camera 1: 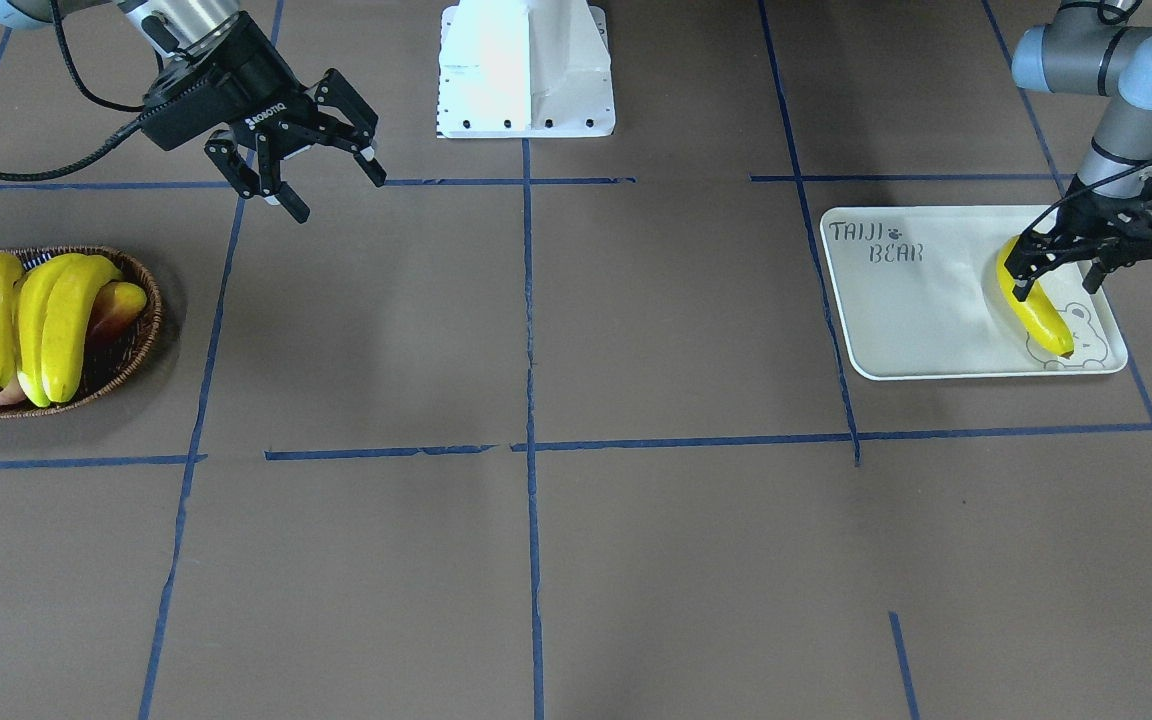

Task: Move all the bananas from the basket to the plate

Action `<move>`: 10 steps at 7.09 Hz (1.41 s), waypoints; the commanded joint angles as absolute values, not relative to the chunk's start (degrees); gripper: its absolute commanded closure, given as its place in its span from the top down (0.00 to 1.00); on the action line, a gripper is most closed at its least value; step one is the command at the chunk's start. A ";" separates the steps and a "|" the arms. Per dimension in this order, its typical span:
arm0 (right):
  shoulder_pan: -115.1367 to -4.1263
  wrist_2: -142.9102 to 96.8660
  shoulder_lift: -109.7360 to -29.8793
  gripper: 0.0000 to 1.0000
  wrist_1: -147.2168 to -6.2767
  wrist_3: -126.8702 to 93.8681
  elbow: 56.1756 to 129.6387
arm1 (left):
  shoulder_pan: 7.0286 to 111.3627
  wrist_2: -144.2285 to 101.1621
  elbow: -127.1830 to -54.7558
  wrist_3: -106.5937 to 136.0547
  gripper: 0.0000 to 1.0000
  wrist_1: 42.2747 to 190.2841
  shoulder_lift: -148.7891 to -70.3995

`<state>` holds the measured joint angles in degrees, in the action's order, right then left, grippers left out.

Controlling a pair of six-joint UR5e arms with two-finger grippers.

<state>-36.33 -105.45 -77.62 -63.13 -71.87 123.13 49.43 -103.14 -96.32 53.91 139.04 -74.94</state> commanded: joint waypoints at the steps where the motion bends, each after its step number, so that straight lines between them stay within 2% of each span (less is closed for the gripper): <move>1: -39.17 -108.61 -77.61 1.00 -64.85 -71.81 123.13 | 49.92 -104.23 -97.81 53.79 1.00 139.04 -74.71; 3: -50.31 -121.76 -78.39 1.00 -72.04 -62.92 122.52 | 52.80 -113.07 -103.24 53.79 1.00 134.25 -74.79; 5: -54.30 -123.40 -85.48 1.00 -74.09 -52.25 122.35 | 54.23 -114.87 -114.55 53.70 1.00 118.73 -75.76; 6: -55.62 -123.40 -89.08 1.00 -74.09 -48.12 121.91 | 53.97 -115.05 -118.00 54.22 1.00 113.00 -77.50; 8: -59.04 -123.49 -95.69 1.00 -74.09 -37.48 121.90 | 53.36 -118.91 -119.00 61.03 1.00 109.34 -84.08; 10: -60.11 -123.31 -98.51 1.00 -74.09 -37.00 121.64 | 47.67 -118.57 -118.48 71.58 1.00 109.25 -89.45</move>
<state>-59.06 -123.40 -96.51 -74.04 -38.02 121.84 50.90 -118.54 -118.73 65.20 109.58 -86.05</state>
